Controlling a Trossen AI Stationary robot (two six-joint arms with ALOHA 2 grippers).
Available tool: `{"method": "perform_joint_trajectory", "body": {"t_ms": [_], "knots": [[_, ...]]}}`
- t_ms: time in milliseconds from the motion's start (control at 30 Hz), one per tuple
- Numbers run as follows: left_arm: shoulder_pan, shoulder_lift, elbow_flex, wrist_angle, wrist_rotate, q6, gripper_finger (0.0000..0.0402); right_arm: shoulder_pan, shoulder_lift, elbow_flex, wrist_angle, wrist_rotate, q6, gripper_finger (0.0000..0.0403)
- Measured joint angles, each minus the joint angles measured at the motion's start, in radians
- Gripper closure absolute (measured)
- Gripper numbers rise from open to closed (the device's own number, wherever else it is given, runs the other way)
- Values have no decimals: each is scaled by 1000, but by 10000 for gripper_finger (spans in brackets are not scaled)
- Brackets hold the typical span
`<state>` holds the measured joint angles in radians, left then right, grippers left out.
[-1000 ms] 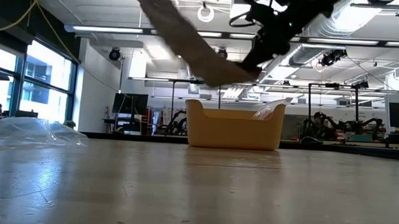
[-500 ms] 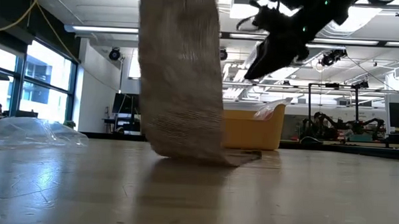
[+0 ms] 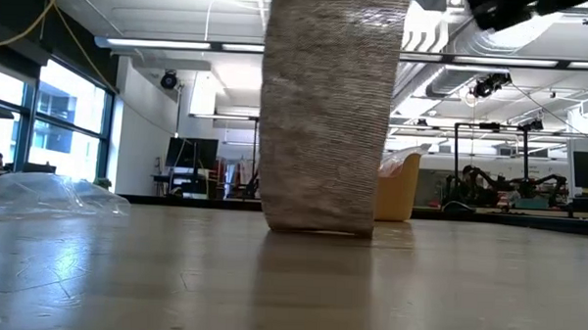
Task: Roll bandage
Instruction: Roll the brown bandage
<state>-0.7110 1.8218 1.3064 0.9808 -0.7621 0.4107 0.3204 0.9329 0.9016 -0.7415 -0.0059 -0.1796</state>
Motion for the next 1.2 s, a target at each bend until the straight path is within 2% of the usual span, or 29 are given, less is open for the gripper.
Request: {"method": "perform_joint_trajectory", "body": {"t_ms": [167,267,367,433,500,600,767,900,1000,1100,1200], "knots": [[5,94,192,1,42,127,399,240,-11,0,6,139,126,232],[1,129,286,-12,25,235,399,334,-9,0,18,219,168,232],[3,131,317,-5,-111,350,400,387,-9,0,45,246,172,232],[23,120,306,18,-238,422,400,399,-5,0,71,235,151,232],[54,103,273,17,-321,464,400,398,10,0,92,207,128,232],[114,75,174,13,-376,435,400,389,58,0,125,157,105,232],[224,-19,-113,17,-372,199,400,357,178,-35,237,68,24,232],[302,-102,-364,65,-327,5,400,257,232,-206,555,-39,-22,232],[345,-131,-527,143,-312,-84,401,168,294,-329,798,-59,-5,232],[381,-137,-665,221,-306,-171,401,107,398,-362,972,-127,26,232],[410,-137,-775,309,-317,-230,401,90,528,-319,1039,-186,27,232]]}}
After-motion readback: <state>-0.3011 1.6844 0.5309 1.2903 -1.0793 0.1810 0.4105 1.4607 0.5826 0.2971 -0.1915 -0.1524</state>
